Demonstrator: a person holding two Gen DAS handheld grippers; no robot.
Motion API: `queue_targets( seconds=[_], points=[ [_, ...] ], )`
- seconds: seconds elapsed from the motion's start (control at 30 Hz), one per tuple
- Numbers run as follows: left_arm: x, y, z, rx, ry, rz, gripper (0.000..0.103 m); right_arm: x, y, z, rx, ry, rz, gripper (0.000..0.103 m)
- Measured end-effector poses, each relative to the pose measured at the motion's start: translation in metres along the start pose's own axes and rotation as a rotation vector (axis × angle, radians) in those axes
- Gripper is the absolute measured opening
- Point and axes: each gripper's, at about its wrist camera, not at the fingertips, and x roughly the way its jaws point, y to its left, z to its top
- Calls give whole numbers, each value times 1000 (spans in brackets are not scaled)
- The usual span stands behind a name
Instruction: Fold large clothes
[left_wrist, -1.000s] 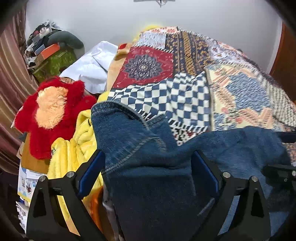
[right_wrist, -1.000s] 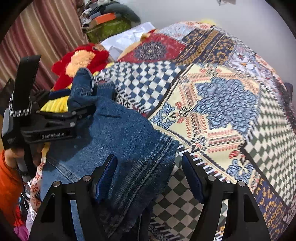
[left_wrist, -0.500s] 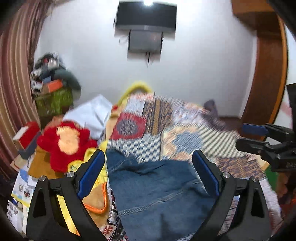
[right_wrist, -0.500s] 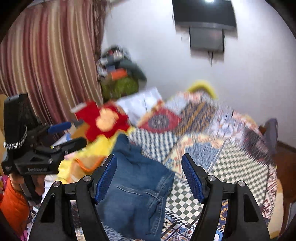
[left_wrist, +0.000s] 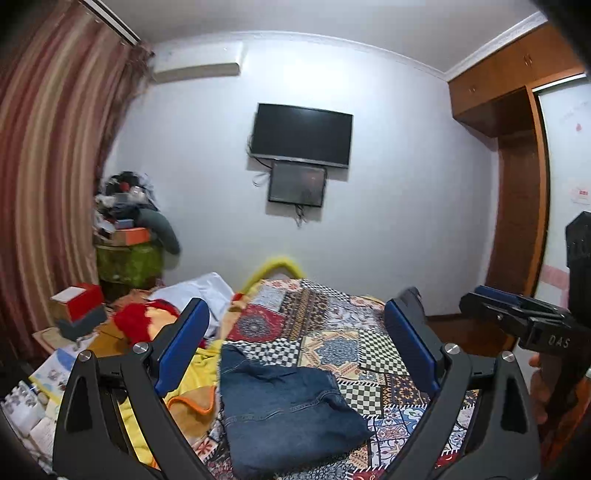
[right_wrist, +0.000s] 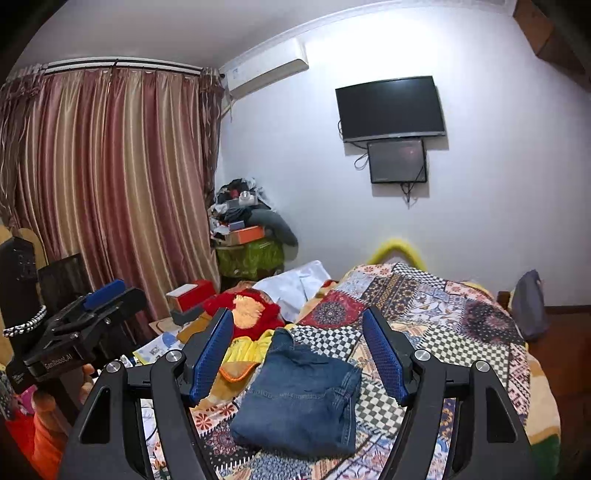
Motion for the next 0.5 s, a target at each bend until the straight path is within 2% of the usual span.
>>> queue_targets(
  seconds=[0.2,0.23,0.27,0.33,0.5],
  points=[
    [-16,-13,-19,32,22,71,99,-22,15,-19,-21,-4,-56,70],
    [-17,-14,-21,35,24,83,101,-24,17,-20,-27,-5,-67,75],
    [-18,-15,-23,37,28,89,101,-25,19,-22,-32,-4,-78,85],
    [-20,-16,-27,26,38,89,103,-29,21,-25,-37,-12,-99,94],
    [-21,-14,-33,-2,62,73,103,-37,27,-30,-55,-24,-137,103]
  ],
)
